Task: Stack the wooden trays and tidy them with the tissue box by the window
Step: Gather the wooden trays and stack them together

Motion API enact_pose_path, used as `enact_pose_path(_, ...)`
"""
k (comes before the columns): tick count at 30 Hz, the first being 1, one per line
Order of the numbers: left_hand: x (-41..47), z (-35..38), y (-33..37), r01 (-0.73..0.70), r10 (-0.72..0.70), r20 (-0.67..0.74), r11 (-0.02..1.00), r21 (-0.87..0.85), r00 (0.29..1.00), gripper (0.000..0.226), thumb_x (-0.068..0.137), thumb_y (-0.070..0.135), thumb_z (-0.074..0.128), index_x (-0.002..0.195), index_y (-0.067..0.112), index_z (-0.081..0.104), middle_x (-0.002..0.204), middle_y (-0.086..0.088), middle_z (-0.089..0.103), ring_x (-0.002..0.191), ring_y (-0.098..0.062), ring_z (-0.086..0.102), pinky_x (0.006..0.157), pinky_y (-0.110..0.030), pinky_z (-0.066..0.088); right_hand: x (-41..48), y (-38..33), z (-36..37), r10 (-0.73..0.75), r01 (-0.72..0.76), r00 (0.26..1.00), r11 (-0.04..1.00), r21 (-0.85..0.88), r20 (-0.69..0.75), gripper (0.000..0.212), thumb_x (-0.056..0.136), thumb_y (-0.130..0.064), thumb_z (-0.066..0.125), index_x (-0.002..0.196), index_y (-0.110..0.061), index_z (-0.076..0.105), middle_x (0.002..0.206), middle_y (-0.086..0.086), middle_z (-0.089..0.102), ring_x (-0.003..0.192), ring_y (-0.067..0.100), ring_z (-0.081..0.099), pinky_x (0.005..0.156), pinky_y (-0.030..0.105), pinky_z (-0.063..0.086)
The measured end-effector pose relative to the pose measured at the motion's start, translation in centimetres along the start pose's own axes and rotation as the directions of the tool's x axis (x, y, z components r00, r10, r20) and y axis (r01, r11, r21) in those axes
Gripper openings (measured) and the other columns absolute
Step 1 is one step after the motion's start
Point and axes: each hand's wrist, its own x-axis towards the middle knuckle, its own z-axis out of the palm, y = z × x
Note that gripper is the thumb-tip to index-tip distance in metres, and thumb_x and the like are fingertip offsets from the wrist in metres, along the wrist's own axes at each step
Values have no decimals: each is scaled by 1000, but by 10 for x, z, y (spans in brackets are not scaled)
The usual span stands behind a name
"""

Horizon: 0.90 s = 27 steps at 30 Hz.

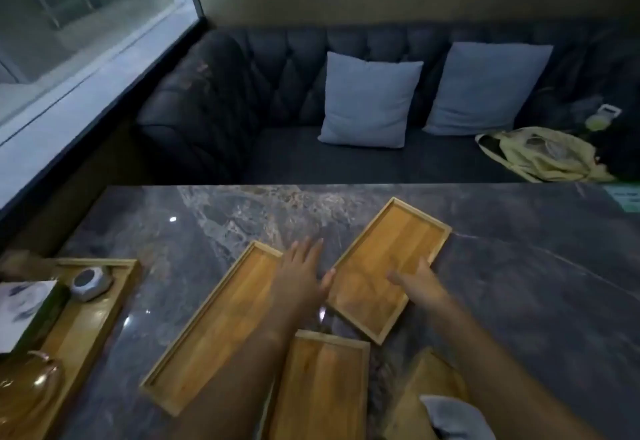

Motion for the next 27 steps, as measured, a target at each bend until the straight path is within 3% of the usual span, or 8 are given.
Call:
enact_pose_path(6, -8, 29, 16, 191, -141, 247, 963, -188, 959, 72, 87, 35, 50, 145, 14, 13, 155, -13, 20, 143, -26, 14, 117, -42, 14, -8, 15, 18, 132, -148, 989, 899, 413, 66, 51, 82, -13, 64, 128, -8, 43, 130, 15, 53, 113, 30, 53, 96, 45, 45)
enact_pose_path(9, -5, 31, 25, 353, -274, 271, 884, -308, 923, 73, 86, 34, 49, 145, 16, 11, 154, -12, 21, 142, -28, 13, 116, -46, 9, -17, 2, 10, 243, -371, 928, 683, 630, 283, 11, 85, -16, 58, 95, -11, 61, 80, 12, 75, 69, 27, 71, 67, 41, 49)
enact_pose_path(11, 2, 29, 26, 435, -321, 329, 819, -374, 888, 75, 81, 36, 50, 145, 16, 15, 153, -14, 24, 141, -30, 17, 117, -48, 13, -21, -5, 5, 268, -440, 898, 603, 665, 350, 15, 88, -20, 54, 80, -9, 57, 50, 11, 70, 46, 28, 67, 56, 36, 38)
enact_pose_path(13, 8, 25, 23, 502, -347, 383, 733, -459, 856, 76, 76, 37, 52, 142, 12, 24, 149, -16, 31, 138, -32, 26, 113, -50, 23, -22, -9, 2, 305, -472, 881, 568, 674, 361, 24, 87, -24, 55, 78, -2, 54, 60, 13, 70, 54, 31, 61, 54, 35, 35)
enact_pose_path(15, 15, 21, 19, 563, -404, 396, 655, -504, 824, 64, 79, 32, 57, 134, 7, 38, 142, -18, 42, 131, -34, 37, 109, -48, 30, -17, -11, -1, 342, -492, 869, 534, 688, 356, 26, 83, -28, 59, 98, -7, 54, 100, 5, 59, 74, 20, 54, 59, 33, 36)
enact_pose_path(20, 14, 21, 15, 609, -502, 364, 735, -300, 785, 31, 80, 32, 53, 104, 14, 62, 124, -16, 58, 122, -35, 42, 107, -44, 28, -5, -10, -4, 358, -464, 886, 693, 551, 295, 65, 81, -28, 63, 137, -10, 37, 146, 5, 37, 133, 20, 33, 101, 40, 27)
enact_pose_path(23, 10, 23, 22, 568, -504, 328, 812, -135, 799, 31, 76, 23, 48, 101, 10, 62, 124, -17, 55, 124, -35, 36, 109, -45, 22, -3, -8, 1, 347, -425, 903, 801, 421, 252, 55, 85, -22, 60, 134, -8, 40, 133, 12, 48, 113, 25, 46, 87, 38, 34)
enact_pose_path(27, 10, 21, 28, 589, -530, 328, 800, -112, 782, 35, 76, 19, 49, 106, 5, 57, 128, -18, 50, 128, -35, 31, 111, -45, 18, -3, -10, 6, 298, -359, 932, 837, 412, 206, 40, 87, -12, 58, 125, -4, 47, 77, 2, 49, 65, 16, 44, 51, 31, 34)
